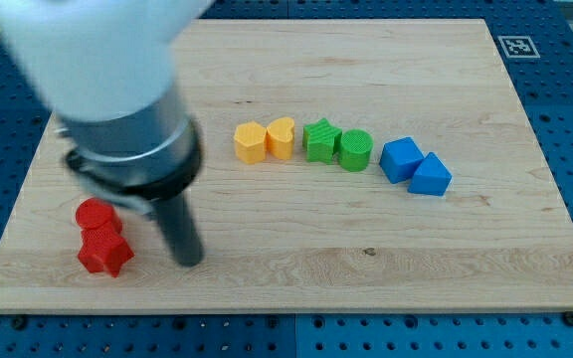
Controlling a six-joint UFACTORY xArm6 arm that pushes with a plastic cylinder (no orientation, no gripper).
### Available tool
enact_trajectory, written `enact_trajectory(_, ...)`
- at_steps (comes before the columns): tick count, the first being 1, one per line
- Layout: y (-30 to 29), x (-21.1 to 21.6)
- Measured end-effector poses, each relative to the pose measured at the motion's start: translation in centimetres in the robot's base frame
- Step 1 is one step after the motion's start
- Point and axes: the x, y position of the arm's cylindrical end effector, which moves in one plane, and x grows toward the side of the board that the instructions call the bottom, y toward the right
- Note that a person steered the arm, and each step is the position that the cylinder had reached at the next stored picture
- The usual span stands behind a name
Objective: Separate the yellow blocks from green blocks
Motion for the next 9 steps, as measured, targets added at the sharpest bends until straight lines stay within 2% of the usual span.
enact_trajectory(1, 2.8, -5.0)
enact_trajectory(3, -1.6, -11.1)
enact_trajectory(5, 7.5, -15.0)
enact_trajectory(6, 11.9, -14.9)
enact_trajectory(9, 11.9, -22.2)
